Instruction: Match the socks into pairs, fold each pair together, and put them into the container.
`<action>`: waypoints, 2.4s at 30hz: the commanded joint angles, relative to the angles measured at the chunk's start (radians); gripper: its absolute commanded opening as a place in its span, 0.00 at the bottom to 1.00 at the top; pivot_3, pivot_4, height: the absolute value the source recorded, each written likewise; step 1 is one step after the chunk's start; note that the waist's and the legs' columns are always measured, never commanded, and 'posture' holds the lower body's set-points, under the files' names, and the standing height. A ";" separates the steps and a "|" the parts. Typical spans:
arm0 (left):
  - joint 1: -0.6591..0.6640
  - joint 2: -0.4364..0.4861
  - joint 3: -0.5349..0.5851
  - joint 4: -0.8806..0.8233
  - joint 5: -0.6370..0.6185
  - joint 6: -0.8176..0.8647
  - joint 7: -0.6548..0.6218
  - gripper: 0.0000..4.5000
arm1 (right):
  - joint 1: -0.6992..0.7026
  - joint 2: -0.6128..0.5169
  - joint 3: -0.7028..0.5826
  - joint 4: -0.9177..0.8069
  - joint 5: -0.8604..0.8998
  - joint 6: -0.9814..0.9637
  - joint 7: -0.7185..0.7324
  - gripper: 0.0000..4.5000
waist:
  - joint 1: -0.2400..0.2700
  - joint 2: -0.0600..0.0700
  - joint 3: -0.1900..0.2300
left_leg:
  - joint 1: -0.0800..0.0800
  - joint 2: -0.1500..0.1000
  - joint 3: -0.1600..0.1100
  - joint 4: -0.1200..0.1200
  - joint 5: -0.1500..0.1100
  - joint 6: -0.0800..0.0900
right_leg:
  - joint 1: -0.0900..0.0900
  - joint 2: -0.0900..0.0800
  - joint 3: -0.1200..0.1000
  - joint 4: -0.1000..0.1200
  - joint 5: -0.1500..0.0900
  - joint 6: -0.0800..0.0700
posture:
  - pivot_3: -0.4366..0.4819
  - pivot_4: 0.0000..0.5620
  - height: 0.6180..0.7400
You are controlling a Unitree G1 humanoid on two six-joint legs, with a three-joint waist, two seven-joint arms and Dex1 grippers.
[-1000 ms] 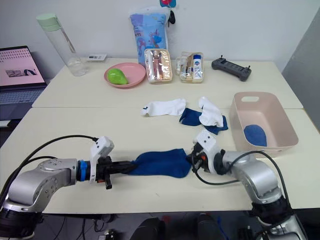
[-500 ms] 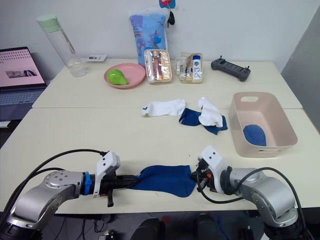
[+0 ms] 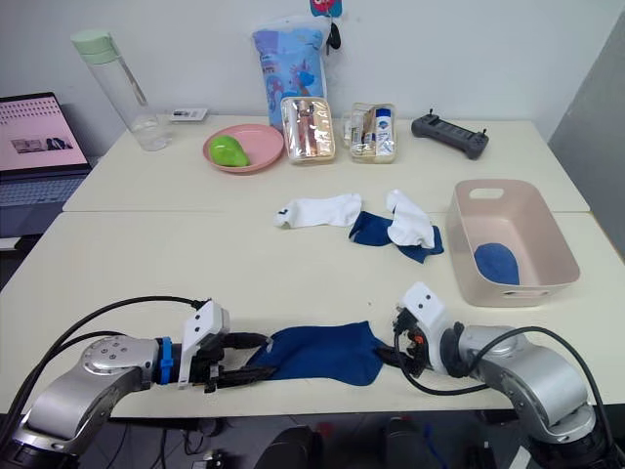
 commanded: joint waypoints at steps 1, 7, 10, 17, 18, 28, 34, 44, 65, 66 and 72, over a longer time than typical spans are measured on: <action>-0.050 0.020 0.089 0.071 -0.023 0.012 0.004 0.96 | -0.028 -0.001 -0.042 -0.022 0.031 -0.040 0.012 1.00 | 0.000 0.000 0.000 | 0.000 0.000 0.000 0.000 0.000 0.000 | 0.000 0.000 0.000 0.000 0.000 0.000 | 0.48 0.27 0.94; -0.172 0.008 0.179 0.094 -0.115 0.096 0.016 0.99 | -0.055 0.009 -0.084 -0.025 0.032 -0.128 -0.004 1.00 | -0.001 0.000 0.000 | -0.001 0.000 0.000 0.000 0.000 0.000 | -0.001 0.000 0.000 -0.001 0.000 0.000 | 0.48 0.27 0.94; -0.273 -0.034 0.196 0.082 -0.178 0.178 0.071 0.99 | -0.075 0.032 -0.130 -0.039 0.055 -0.173 -0.013 1.00 | 0.000 0.000 0.000 | -0.002 0.000 -0.001 0.000 0.000 0.000 | -0.001 0.000 -0.001 -0.001 0.000 0.000 | 0.48 0.27 0.94; -0.266 -0.003 0.167 0.053 -0.143 0.186 0.058 0.99 | -0.031 -0.005 -0.082 -0.070 0.047 -0.188 -0.008 1.00 | -0.006 -0.001 0.000 | -0.001 0.000 0.000 0.000 0.000 0.000 | -0.001 0.001 0.001 0.000 0.000 0.001 | 0.48 0.27 0.94; -0.262 0.001 0.166 0.056 -0.131 0.175 0.058 0.99 | -0.020 -0.008 -0.078 -0.071 0.049 -0.182 -0.009 1.00 | -0.005 -0.001 0.000 | -0.001 0.001 0.000 0.000 0.000 0.000 | -0.001 0.001 0.001 0.000 0.000 0.001 | 0.48 0.27 0.94; -0.096 0.074 0.118 0.035 0.020 0.027 0.011 0.99 | 0.091 -0.072 0.024 -0.042 0.002 -0.224 0.006 1.00 | -0.002 0.000 0.000 | -0.001 0.000 0.000 0.000 0.000 0.000 | -0.001 0.001 0.001 0.000 0.000 0.000 | 0.48 0.27 0.94; -0.027 0.051 0.061 -0.035 0.049 0.006 0.028 0.99 | 0.095 -0.020 0.104 -0.022 -0.018 -0.204 -0.033 1.00 | -0.001 -0.001 0.000 | -0.001 0.001 0.000 0.000 0.000 0.000 | -0.001 0.001 0.001 0.000 0.000 0.000 | 0.48 0.27 0.94; -0.006 0.005 -0.030 -0.077 0.095 0.003 0.052 0.52 | 0.049 -0.014 0.143 0.002 -0.029 -0.188 -0.027 0.32 | -0.001 0.000 -0.001 | -0.001 0.000 0.000 0.000 0.000 0.000 | 0.000 0.001 0.001 0.000 0.000 0.001 | 0.48 0.27 0.94; 0.194 -0.027 0.017 -0.188 0.031 0.032 0.102 0.00 | -0.084 -0.131 0.048 0.067 0.153 0.013 0.095 0.00 | 0.000 0.000 -0.001 | -0.001 0.000 0.001 0.000 0.000 0.000 | 0.000 0.001 0.001 -0.001 0.000 0.001 | 0.48 0.27 0.94; 0.193 -0.026 0.011 -0.162 0.057 0.001 0.105 0.00 | -0.083 -0.132 0.056 0.063 0.145 0.004 0.092 0.05 | 0.001 0.000 -0.001 | -0.001 0.000 0.001 0.000 0.000 0.000 | 0.000 0.000 0.001 -0.001 0.000 0.001 | 0.48 0.27 0.94; 0.192 -0.021 0.058 -0.110 0.057 -0.057 0.097 0.37 | -0.062 -0.135 0.055 0.037 0.111 -0.042 0.064 0.48 | 0.001 0.000 -0.001 | 0.000 0.000 0.001 0.000 0.000 0.000 | 0.000 0.000 0.001 0.000 0.000 0.001 | 0.48 0.27 0.94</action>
